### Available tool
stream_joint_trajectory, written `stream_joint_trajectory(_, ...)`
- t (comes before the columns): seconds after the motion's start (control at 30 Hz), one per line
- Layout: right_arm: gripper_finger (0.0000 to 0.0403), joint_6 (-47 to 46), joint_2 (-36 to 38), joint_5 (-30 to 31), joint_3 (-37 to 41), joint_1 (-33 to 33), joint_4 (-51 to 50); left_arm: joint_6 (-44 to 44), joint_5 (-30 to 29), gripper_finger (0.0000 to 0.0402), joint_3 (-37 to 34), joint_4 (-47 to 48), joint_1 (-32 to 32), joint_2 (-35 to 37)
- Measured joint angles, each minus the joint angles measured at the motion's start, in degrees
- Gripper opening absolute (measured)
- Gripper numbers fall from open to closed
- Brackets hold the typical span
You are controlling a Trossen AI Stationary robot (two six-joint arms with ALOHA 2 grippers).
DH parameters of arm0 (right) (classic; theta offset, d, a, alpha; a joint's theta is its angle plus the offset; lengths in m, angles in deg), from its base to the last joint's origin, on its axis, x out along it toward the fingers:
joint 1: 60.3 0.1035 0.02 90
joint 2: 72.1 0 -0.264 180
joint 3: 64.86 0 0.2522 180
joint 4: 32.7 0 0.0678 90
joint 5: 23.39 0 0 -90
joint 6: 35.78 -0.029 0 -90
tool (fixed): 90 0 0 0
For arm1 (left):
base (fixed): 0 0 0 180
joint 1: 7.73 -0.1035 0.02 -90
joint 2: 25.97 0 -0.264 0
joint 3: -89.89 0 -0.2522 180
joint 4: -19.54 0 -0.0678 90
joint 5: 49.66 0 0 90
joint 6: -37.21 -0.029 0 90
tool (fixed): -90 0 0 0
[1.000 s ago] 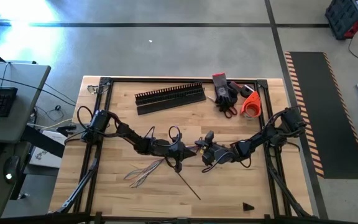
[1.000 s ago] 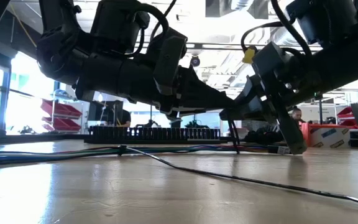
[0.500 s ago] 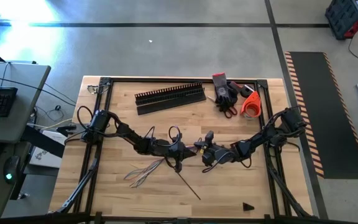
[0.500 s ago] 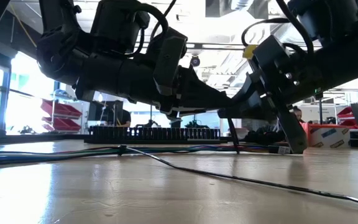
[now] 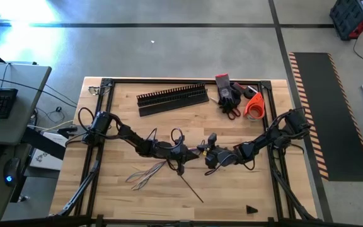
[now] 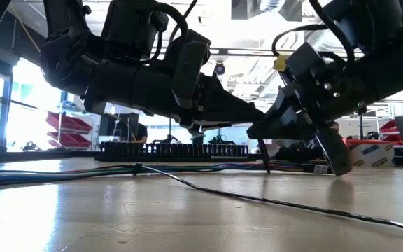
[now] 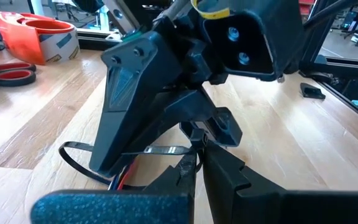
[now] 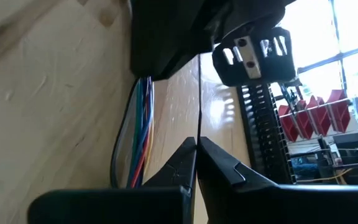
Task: Ziptie cables
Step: Wrap the black zip tie around the colored cable bundle
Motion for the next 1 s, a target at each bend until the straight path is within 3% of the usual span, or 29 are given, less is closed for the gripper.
stream_joint_trajectory(0.17,0.0,-2.39,0.0,-0.93,0.12,0.0,0.22,-0.05,0.27,0.0,0.0,0.0,0.08,0.0)
stream_joint_trajectory(0.37,0.0,-2.1,0.0,-1.47,4.19,0.0,8.1,-1.45,0.4,0.0,0.0,-0.02,0.86,0.0)
stream_joint_trajectory(1.0,0.0,2.84,0.0,-2.17,3.99,0.0,8.75,-1.09,0.45,0.0,0.0,-0.56,0.92,0.0)
